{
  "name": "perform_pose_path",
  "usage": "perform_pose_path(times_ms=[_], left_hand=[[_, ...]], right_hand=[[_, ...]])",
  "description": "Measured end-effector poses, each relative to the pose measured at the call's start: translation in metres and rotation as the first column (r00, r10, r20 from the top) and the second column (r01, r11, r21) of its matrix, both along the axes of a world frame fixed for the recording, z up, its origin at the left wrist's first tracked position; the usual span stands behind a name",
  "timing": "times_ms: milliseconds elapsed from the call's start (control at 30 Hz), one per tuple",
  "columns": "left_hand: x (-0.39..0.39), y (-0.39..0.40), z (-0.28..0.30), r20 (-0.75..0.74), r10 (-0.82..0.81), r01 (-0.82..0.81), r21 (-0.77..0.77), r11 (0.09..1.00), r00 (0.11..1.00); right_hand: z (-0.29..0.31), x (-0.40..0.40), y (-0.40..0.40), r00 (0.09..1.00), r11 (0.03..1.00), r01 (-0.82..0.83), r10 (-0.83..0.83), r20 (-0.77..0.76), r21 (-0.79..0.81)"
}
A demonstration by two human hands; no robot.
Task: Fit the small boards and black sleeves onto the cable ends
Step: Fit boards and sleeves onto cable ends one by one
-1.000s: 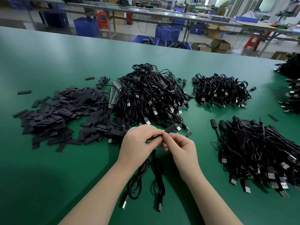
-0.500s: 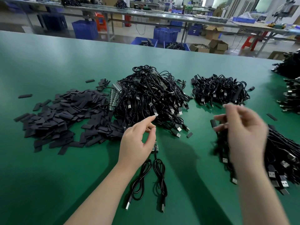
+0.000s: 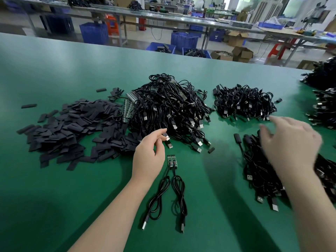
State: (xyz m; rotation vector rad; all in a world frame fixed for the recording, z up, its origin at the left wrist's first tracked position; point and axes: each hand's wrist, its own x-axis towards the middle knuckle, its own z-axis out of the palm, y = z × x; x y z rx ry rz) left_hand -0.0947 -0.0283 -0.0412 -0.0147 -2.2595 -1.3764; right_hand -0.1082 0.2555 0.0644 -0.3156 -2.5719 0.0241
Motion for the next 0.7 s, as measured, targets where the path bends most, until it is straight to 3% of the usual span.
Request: perform_pose_path(times_ms=[33,100,167,233,300,433,567,700], left_hand=[[0.0,0.0,0.0,0.014,-0.007,0.007,0.003,1.0,1.0],[0.001,0.001,0.0,0.038,-0.019,0.019,0.0,1.0,0.999],[0.001,0.0,0.001,0.044,-0.019,0.019,-0.002,1.0,0.999],[0.001,-0.001,0.0,0.04,-0.019,0.019,-0.007,1.0,0.999],[0.002,-0.002,0.0,0.049,-0.032,0.032,-0.006,0.999,0.998],[0.001,-0.001,0.0,0.048,-0.051,0.051,0.008,0.999,0.998],[0.0,-0.001,0.001,0.097,-0.144,0.139,0.054,0.989,0.985],[0.002,0.002,0.003,0.174,-0.289,0.279,0.081,0.957,0.942]], right_hand=[[0.001,0.004,-0.019,0.99,0.99,-0.14,0.14,-0.009,-0.017],[-0.006,0.012,-0.063,0.902,0.898,-0.384,0.414,0.12,-0.214],[-0.026,0.014,-0.103,0.746,0.798,-0.442,0.581,0.326,-0.411],[-0.05,0.013,-0.129,0.614,0.79,-0.441,0.612,0.499,-0.425],[-0.069,0.009,-0.139,0.582,0.796,-0.438,0.605,0.544,-0.417],[-0.084,0.004,-0.133,0.63,0.682,-0.386,0.687,0.363,-0.62],[-0.092,0.012,-0.126,0.772,0.395,-0.313,0.635,0.011,-0.864],[-0.094,0.016,-0.123,0.823,0.135,-0.338,0.523,-0.222,-0.931]])
